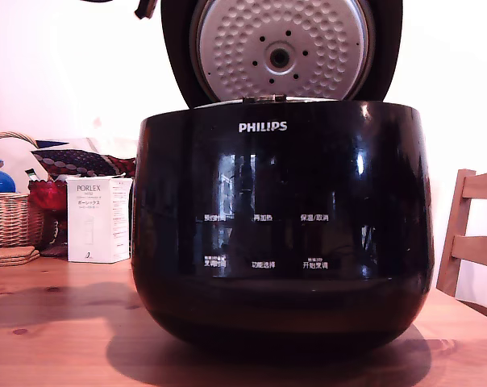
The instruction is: Close the rice cooker by pressing the lid down with medium force
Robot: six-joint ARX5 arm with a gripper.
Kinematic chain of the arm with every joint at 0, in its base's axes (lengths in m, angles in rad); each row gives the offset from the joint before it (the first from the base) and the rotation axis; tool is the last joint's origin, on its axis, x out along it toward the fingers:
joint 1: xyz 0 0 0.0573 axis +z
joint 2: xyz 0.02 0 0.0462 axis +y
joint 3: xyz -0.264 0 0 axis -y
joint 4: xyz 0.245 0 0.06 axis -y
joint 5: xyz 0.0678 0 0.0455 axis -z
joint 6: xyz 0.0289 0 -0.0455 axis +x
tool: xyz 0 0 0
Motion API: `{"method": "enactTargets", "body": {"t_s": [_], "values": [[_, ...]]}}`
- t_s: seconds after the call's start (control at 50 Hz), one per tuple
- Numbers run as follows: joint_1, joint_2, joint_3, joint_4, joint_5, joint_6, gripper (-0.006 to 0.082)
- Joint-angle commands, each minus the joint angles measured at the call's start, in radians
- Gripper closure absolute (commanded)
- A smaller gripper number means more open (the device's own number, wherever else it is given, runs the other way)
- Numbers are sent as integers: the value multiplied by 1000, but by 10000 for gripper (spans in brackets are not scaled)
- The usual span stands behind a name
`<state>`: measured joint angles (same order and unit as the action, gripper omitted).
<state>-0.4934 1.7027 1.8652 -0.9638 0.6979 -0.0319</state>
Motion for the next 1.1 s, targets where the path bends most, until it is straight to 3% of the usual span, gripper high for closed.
{"method": "enactTargets", "body": {"t_s": [0.0,0.58,1.08], "values": [[-13,14,9,-18,-1,26,789],[-128,50,9,-171,-167,67,789],[-177,111,9,-101,-300,90,789]]}}
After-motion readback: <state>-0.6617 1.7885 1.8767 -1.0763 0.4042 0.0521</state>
